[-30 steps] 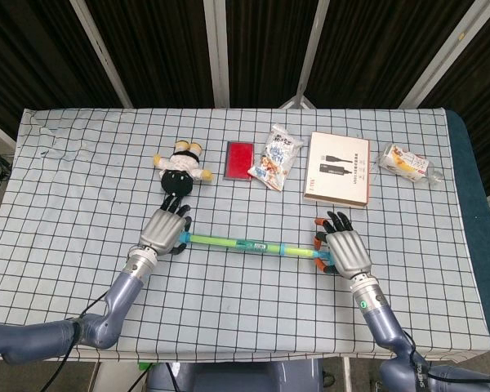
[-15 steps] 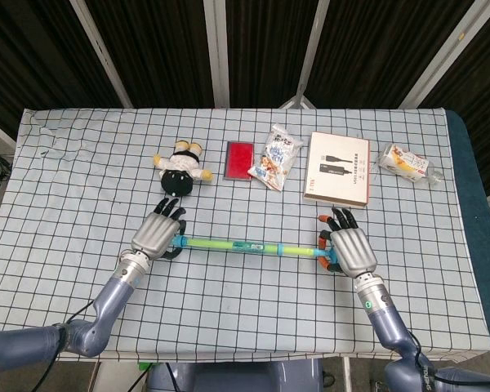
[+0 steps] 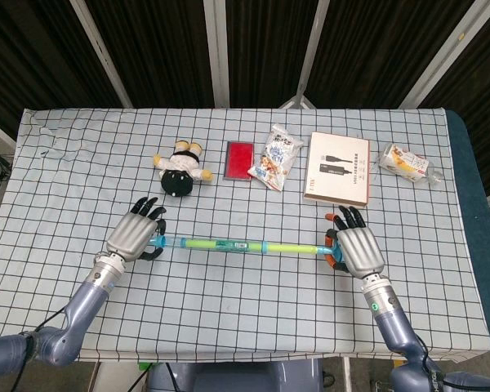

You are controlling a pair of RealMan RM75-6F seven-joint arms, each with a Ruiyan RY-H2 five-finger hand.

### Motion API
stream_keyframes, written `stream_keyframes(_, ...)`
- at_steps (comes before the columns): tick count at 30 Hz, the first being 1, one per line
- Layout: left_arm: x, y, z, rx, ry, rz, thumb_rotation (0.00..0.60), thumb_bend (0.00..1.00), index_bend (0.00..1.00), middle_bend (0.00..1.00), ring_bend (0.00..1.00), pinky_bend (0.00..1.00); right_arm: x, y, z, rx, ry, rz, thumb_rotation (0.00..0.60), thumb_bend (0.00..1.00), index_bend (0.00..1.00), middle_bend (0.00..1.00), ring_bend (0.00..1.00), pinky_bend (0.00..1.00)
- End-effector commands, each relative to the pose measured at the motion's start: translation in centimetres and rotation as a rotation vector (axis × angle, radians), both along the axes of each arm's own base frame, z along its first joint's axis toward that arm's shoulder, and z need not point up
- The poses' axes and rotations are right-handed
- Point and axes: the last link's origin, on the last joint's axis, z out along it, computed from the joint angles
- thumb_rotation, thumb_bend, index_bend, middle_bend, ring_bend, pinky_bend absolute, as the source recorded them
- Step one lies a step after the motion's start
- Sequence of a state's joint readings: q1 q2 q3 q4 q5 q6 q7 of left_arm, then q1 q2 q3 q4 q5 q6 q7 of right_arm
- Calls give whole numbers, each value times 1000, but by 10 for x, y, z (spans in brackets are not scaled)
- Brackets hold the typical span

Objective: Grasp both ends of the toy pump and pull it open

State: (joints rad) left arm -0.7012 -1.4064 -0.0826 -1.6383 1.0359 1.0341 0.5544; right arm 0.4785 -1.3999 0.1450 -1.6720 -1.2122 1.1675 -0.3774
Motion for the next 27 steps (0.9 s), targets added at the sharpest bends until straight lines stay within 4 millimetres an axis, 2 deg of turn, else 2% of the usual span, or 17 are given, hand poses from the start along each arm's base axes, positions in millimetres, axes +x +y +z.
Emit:
stream_keyframes(1,-3,-2,5,1,-5,7,600,530,578,175,0,0,-2,0,2,-5,5,-3,600,425,641,241,0,0)
stream_keyframes(17,-25,-17,33,-5,34,22,600,530,574,174,0,0,-34,3,15,-33,52,-71,600,425,641,241,0,0)
stream_keyframes(27,-32,-20,31,-18,53,31,600,530,574,174,0,0,-40,1,19,-36,58,-78,600,426,641,241,0,0)
